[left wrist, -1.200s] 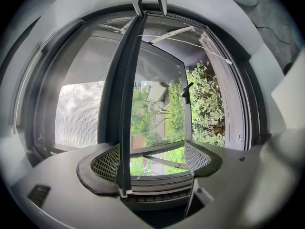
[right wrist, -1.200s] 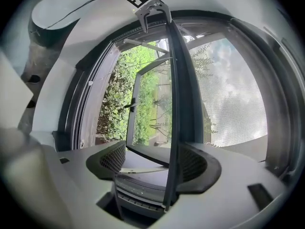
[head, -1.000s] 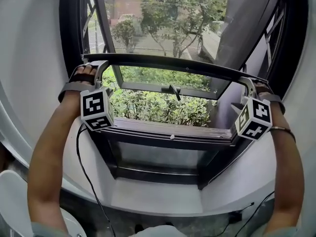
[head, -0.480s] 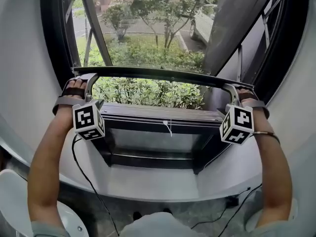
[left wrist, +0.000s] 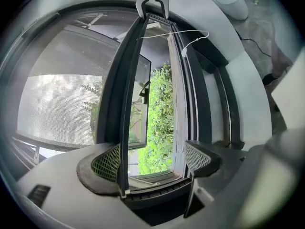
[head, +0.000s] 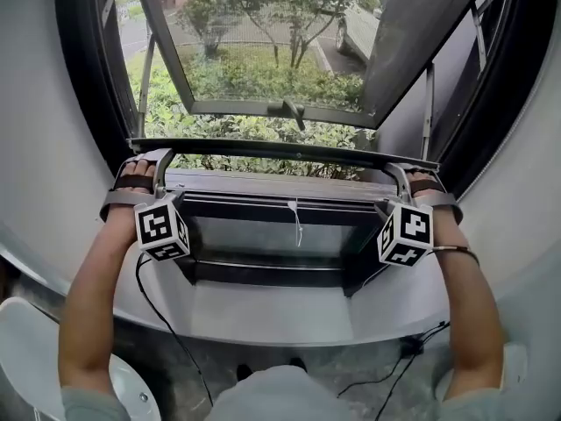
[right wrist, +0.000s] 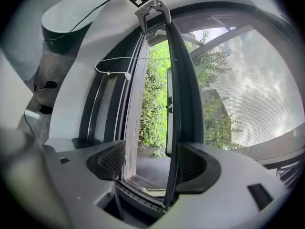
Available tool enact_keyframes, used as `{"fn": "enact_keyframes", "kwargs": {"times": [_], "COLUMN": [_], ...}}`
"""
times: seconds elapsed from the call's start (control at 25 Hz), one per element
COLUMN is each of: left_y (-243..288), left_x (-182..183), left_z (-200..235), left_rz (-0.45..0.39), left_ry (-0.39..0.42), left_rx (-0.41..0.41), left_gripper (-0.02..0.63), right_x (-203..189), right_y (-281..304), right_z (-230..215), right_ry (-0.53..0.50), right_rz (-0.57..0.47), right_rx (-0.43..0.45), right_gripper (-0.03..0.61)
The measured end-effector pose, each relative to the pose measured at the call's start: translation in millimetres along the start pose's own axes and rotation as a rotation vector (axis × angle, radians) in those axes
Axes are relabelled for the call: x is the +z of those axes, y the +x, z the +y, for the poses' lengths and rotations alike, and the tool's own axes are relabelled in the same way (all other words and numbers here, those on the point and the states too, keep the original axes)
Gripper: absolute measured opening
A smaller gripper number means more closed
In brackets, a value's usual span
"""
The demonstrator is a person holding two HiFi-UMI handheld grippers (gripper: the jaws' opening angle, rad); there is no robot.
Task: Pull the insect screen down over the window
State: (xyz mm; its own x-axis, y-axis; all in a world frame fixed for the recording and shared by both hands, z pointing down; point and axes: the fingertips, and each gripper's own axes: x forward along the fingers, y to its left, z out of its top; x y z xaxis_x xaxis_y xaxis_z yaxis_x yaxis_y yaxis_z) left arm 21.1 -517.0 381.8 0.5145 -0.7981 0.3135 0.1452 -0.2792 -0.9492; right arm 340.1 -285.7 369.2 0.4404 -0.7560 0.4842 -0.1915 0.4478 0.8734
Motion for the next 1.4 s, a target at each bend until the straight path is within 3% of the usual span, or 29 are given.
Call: {"fn": "enact_keyframes", "kwargs": {"times": [0.48, 0.92, 1.16, 1.28, 1.4], "left_y": [20, 24, 31, 33, 28], "left_x": [-1, -4, -6, -6, -7], "left_z": [-71, -82, -120, -129, -124], "left_rz": [0.011, 0.035, 0.068, 0.078, 0.082], "left_ry": [0.002, 0.003, 0.026, 0.012, 0.01], "left_rx": [-0.115, -0.101, -0.159, -0.127, -0.156], "left_gripper": [0.428, 0.422, 0.396, 0.387, 0.354], "right_x": [2, 4, 4, 7, 9], "right_y": [34, 39, 55, 58, 52], "right_z": [63, 73, 110, 121, 122], "right_ry": [0.008, 0.031, -0.006, 0.045, 0.058], "right_rz": [0.017, 0.018, 0.053, 0.052, 0.033], "right_rx": [0.074, 0.055, 0.136, 0.134, 0.183], "right_gripper": [0.344, 0.344, 0.344, 0.341, 0.333]}}
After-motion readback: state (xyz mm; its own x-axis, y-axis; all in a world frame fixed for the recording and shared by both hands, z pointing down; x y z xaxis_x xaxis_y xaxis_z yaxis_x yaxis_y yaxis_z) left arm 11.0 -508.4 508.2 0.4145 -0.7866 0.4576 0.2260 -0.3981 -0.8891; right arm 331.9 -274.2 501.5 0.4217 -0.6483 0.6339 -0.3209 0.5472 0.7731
